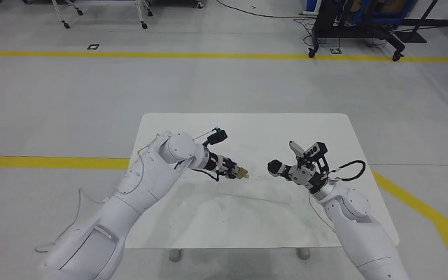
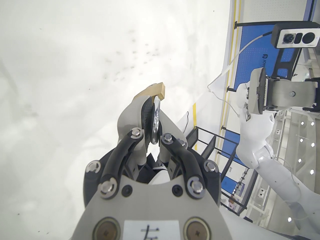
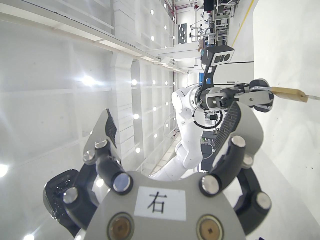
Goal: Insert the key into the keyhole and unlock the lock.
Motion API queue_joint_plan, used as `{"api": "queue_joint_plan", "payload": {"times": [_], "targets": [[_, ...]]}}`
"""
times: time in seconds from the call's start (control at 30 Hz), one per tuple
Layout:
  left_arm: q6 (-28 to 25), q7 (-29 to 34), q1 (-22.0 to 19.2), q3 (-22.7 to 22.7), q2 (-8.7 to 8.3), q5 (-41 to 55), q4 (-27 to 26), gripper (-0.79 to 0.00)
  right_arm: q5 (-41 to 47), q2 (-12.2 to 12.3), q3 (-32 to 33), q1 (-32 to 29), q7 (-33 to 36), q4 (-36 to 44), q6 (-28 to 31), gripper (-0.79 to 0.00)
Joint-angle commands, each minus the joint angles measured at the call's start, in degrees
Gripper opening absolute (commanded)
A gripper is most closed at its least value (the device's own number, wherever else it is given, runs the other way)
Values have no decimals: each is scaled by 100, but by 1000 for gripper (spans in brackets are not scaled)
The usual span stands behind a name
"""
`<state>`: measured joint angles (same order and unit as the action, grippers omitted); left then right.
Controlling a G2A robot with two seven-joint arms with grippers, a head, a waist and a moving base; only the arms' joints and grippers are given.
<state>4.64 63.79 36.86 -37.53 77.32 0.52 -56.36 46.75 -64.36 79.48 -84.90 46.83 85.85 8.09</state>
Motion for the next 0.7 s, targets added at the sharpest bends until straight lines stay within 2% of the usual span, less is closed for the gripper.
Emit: {"api": "queue_joint_plan", "payload": {"times": [0.0,0.03,0.07,0.13,0.17,0.23,0.47,0.57,0.67], "targets": [[-14,4,-101,208,146,102,269,-785,1,0,1,0,0,0,0,0],[-3,-2,-148,303,217,132,419,-785,1,0,1,0,0,0,0,0],[-1,-11,-200,398,289,142,560,-733,1,0,1,0,0,0,0,0],[42,89,-312,586,425,129,864,-517,1,0,1,0,0,0,0,0],[33,141,-370,640,486,167,1005,-462,1,0,1,0,0,0,0,0],[-43,221,-469,696,589,274,1277,0,1,0,1,0,0,0,0,0],[-414,212,-629,721,789,455,1822,0,1,0,1,0,0,0,0,0],[-652,143,-658,563,764,586,1827,0,1,0,1,0,0,0,0,0],[-902,-32,-660,335,650,570,1679,0,10,-4,15,-3,-100,-6,-4,0]]}}
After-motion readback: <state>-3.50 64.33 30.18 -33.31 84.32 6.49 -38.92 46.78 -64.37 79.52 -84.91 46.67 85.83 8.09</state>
